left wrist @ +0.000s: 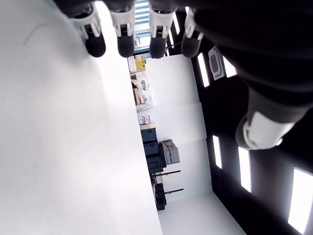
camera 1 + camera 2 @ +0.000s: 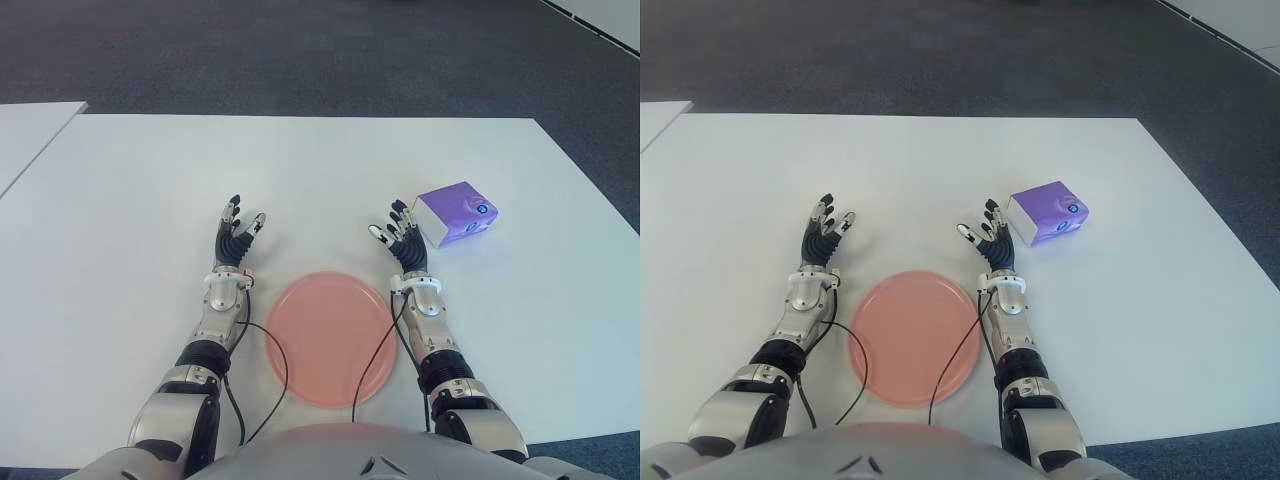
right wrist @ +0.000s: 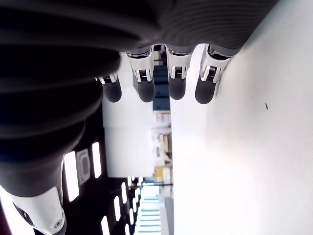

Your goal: Put the tissue paper into the plate.

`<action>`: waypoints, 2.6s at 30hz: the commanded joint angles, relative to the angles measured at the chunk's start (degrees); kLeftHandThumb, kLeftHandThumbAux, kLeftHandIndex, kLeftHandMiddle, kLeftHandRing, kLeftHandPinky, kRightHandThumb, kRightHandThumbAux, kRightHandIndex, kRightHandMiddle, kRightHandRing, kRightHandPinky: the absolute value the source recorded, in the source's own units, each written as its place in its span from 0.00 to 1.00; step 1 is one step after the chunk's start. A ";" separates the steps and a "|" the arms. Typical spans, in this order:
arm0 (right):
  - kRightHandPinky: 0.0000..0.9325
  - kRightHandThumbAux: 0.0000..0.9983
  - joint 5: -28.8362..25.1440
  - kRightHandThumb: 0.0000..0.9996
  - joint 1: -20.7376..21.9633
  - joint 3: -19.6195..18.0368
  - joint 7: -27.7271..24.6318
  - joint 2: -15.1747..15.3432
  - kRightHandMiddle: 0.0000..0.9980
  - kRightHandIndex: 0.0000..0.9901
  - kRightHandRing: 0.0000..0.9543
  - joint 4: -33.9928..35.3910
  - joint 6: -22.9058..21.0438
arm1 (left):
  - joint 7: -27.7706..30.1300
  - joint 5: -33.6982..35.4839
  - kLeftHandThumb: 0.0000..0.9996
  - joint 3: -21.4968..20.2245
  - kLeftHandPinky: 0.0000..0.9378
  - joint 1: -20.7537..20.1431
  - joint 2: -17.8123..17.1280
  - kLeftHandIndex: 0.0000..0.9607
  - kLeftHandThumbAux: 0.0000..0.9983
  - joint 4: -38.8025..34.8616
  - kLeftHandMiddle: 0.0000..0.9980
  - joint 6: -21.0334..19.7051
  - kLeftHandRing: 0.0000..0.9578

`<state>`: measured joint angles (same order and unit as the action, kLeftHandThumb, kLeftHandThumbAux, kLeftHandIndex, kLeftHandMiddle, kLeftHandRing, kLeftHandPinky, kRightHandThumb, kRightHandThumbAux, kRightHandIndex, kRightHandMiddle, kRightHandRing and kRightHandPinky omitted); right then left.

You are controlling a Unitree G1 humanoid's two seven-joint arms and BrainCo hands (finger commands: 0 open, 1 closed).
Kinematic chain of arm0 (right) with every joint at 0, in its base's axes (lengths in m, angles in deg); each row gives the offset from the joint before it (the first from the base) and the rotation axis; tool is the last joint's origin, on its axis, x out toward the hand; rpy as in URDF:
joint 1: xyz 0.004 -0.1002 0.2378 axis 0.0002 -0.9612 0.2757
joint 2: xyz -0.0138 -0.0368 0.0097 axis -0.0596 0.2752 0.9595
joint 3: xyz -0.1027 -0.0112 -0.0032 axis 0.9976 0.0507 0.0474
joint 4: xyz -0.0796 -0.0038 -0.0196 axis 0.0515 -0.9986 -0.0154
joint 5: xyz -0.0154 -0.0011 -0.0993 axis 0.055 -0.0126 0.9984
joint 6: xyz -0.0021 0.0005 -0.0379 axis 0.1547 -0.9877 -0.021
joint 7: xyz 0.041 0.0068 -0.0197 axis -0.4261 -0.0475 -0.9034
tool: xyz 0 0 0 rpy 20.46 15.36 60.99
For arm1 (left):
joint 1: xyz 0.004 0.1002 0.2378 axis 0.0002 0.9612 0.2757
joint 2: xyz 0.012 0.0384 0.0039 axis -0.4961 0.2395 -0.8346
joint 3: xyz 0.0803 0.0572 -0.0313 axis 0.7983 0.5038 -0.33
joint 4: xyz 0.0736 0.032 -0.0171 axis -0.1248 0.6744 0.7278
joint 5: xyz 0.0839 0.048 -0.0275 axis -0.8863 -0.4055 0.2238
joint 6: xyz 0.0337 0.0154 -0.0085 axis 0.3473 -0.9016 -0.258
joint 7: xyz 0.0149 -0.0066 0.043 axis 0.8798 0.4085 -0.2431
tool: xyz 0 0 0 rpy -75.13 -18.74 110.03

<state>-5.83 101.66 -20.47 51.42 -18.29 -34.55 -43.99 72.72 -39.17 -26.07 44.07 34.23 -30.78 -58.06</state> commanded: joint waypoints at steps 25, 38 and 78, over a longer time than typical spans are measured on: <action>0.00 0.68 0.10 0.10 -1.60 -0.06 -0.22 0.47 0.00 0.00 0.00 -3.59 -3.66 | -0.96 -0.71 0.06 0.60 0.00 1.88 1.53 0.00 0.54 1.77 0.00 -2.32 0.00; 0.00 0.68 -0.07 0.11 -1.14 0.83 -1.28 1.61 0.00 0.00 0.00 18.05 -9.09 | -0.64 -0.24 0.05 0.29 0.00 0.55 1.57 0.00 0.54 3.77 0.00 -1.89 0.00; 0.00 0.46 -0.10 0.62 44.20 -1.06 -20.09 25.71 0.13 0.17 0.00 9.94 -13.25 | -1.36 -0.76 0.08 0.68 0.00 0.16 2.10 0.00 0.49 5.56 0.00 -0.78 0.00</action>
<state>-5.05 144.29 -20.67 33.71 5.57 -21.41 -58.11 71.29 -39.63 -25.94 41.46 35.55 -27.33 -57.02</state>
